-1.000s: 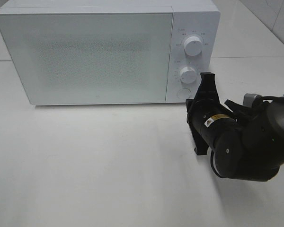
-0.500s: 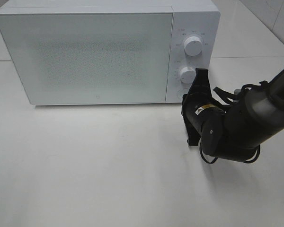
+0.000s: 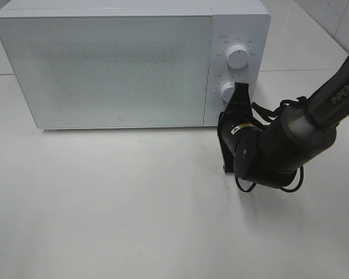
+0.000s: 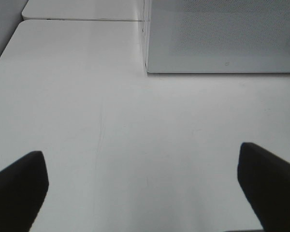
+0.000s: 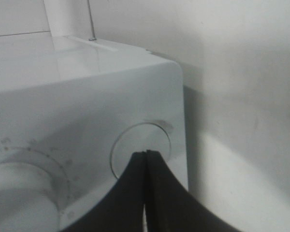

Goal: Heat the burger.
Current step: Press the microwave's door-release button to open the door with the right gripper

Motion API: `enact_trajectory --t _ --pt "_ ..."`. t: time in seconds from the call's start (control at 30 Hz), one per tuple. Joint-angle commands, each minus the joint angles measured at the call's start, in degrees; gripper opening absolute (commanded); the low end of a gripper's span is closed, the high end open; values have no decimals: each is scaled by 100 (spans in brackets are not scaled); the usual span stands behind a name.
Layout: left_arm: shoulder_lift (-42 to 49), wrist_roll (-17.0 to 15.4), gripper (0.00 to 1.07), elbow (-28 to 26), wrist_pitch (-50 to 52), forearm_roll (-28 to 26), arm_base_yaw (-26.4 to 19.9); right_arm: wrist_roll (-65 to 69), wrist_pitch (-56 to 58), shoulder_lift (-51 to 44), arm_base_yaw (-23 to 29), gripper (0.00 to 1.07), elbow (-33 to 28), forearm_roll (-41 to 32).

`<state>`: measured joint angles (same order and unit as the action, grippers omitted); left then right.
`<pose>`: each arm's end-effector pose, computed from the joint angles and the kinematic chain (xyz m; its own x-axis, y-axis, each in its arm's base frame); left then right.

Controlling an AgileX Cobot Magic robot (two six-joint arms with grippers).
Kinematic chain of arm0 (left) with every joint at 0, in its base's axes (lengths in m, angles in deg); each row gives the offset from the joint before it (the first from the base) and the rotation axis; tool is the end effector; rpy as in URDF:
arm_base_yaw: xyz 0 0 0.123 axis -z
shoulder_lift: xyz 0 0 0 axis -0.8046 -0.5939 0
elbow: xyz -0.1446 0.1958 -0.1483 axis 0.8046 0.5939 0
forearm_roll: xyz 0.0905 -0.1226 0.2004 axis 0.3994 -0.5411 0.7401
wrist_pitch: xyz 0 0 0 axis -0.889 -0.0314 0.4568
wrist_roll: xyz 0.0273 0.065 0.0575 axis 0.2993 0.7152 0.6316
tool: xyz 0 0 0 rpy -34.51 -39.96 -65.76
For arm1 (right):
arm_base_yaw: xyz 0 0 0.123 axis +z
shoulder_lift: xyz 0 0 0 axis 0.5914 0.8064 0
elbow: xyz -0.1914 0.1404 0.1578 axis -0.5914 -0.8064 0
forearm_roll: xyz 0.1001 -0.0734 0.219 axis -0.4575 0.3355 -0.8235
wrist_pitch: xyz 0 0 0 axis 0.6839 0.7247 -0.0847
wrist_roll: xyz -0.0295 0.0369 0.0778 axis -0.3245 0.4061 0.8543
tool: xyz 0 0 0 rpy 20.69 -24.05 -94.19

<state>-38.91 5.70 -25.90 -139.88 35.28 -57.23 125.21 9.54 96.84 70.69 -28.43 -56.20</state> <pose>-0.0074 -0.0109 0.2810 -0.4450 -0.0275 -0.8951 0.0394 0.9980 -0.0503 0.3261 0.1563 0.0813 0.1222 0.9912 0.0519 0.3289 -0.0898 0.9401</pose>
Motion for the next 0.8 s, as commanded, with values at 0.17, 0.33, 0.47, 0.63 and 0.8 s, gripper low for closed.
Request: enact_trajectory --t 0.17,0.33,0.47,0.63,0.8 --pt "63 -29 100 -6 -11 -29 -11 -395 -92 6 -109 0 258 -17" --pt "63 -29 100 -6 -11 -29 -11 -401 -52 80 -109 0 361 -160" --pt "34 -29 100 -6 -11 -29 -11 -401 -201 155 -109 0 556 -189" --pt "34 -29 100 -6 -11 -29 -11 -424 -561 292 -109 0 814 -189" --pt "34 -29 100 -6 -11 -29 -11 -544 -773 355 -172 0 1003 -189"
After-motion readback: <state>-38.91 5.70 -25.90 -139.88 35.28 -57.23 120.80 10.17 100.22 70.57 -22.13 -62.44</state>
